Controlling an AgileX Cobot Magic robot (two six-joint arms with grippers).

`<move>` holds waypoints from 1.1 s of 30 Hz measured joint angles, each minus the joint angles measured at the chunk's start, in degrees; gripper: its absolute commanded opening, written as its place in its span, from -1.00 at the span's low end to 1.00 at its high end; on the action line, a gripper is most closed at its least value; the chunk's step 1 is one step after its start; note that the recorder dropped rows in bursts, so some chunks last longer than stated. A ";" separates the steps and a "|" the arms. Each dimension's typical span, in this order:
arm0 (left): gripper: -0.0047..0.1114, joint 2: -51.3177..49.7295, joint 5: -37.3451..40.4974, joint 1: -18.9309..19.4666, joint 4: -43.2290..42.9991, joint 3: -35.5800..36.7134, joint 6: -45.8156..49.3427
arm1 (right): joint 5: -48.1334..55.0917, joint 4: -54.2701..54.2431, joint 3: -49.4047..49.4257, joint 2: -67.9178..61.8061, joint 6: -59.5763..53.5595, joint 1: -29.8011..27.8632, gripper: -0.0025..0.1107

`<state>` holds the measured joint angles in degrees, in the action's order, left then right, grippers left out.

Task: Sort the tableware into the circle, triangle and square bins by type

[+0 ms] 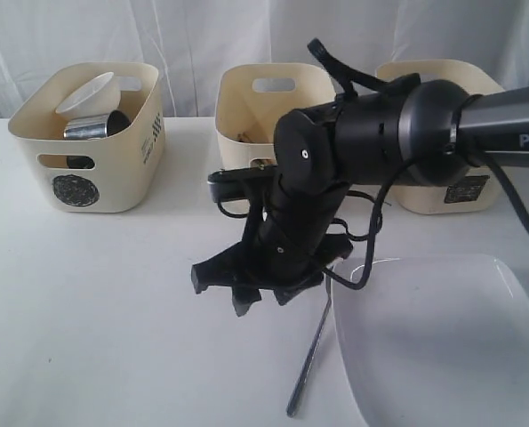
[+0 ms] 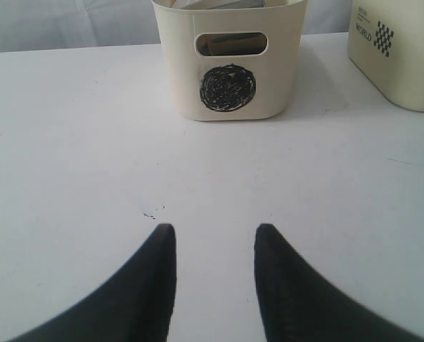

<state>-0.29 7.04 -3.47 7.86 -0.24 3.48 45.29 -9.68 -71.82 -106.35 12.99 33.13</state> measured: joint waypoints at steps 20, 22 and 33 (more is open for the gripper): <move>-0.20 0.00 0.00 0.00 0.00 0.00 0.00 | 4.20 9.14 4.30 0.00 37.26 -0.13 0.26; -0.20 0.00 0.00 0.00 0.00 0.00 0.00 | 5.61 11.00 4.30 0.00 39.45 -0.13 0.26; -0.20 0.00 0.00 0.00 0.00 0.00 0.00 | 1.65 9.68 4.35 -0.11 40.77 -0.13 0.25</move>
<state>-0.29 7.04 -3.47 7.86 -0.24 3.48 46.94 0.00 -67.47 -106.47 53.76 33.00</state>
